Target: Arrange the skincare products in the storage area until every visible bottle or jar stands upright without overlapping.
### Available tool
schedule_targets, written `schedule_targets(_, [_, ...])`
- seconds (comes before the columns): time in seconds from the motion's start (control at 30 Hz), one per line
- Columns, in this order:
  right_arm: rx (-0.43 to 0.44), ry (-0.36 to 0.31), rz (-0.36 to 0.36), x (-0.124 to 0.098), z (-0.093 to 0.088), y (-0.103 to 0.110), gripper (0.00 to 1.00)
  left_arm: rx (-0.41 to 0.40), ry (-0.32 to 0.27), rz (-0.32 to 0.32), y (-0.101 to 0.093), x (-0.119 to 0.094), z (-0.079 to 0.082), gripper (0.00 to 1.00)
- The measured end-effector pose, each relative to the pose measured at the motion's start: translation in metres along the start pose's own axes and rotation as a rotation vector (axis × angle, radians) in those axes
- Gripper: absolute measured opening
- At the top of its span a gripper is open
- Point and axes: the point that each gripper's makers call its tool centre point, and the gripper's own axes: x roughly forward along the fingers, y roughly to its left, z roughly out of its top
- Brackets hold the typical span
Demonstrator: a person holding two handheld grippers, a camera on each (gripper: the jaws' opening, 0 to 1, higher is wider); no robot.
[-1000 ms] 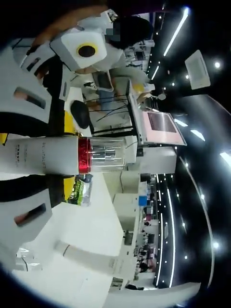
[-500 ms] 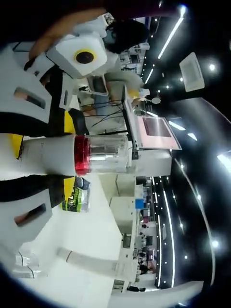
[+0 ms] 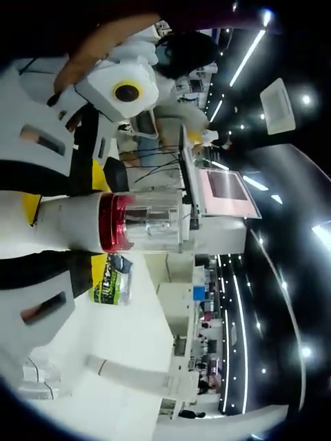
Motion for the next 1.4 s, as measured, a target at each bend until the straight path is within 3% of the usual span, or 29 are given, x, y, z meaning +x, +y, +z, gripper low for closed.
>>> schedule_targets(0.13, [0.01, 0.012, 0.0, -0.001, -0.008, 0.002, 0.28, 0.019, 0.015, -0.029, 0.001, -0.001, -0.007, 0.28])
schedule_targets(0.37, [-0.009, -0.011, 0.021, 0.0, -0.006, 0.005, 0.28, 0.002, 0.003, -0.079, 0.005, -0.001, -0.01, 0.27])
schedule_targets(0.5, [0.039, -0.019, 0.103, 0.0, -0.004, 0.008, 0.3, -0.016, 0.007, -0.112, 0.006, -0.002, -0.01, 0.27])
schedule_targets(0.63, [-0.025, -0.008, 0.171, -0.003, -0.003, 0.01, 0.31, -0.038, 0.015, -0.155, 0.006, -0.001, -0.011, 0.27])
schedule_targets(0.77, [-0.058, 0.021, 0.296, -0.003, -0.006, 0.015, 0.34, -0.077, 0.025, -0.234, 0.005, -0.001, -0.011, 0.26])
schedule_targets(0.9, [-0.123, 0.052, 0.353, 0.001, -0.013, 0.014, 0.37, -0.082, 0.027, -0.281, 0.004, -0.001, -0.013, 0.26])
schedule_targets(1.0, [-0.144, 0.051, 0.436, 0.0, -0.014, 0.029, 0.35, -0.091, 0.045, -0.32, -0.002, -0.001, -0.012, 0.26])
schedule_targets(1.17, [-0.113, 0.032, 0.336, 0.003, -0.013, 0.022, 0.34, -0.088, 0.072, -0.305, -0.001, -0.001, -0.014, 0.27])
schedule_targets(1.37, [-0.102, 0.0, 0.215, 0.004, -0.012, 0.017, 0.34, -0.098, 0.085, -0.149, -0.001, 0.004, -0.014, 0.3])
schedule_targets(1.4, [-0.091, -0.007, 0.198, 0.004, -0.012, 0.016, 0.34, -0.067, 0.084, -0.133, -0.001, 0.004, -0.014, 0.31])
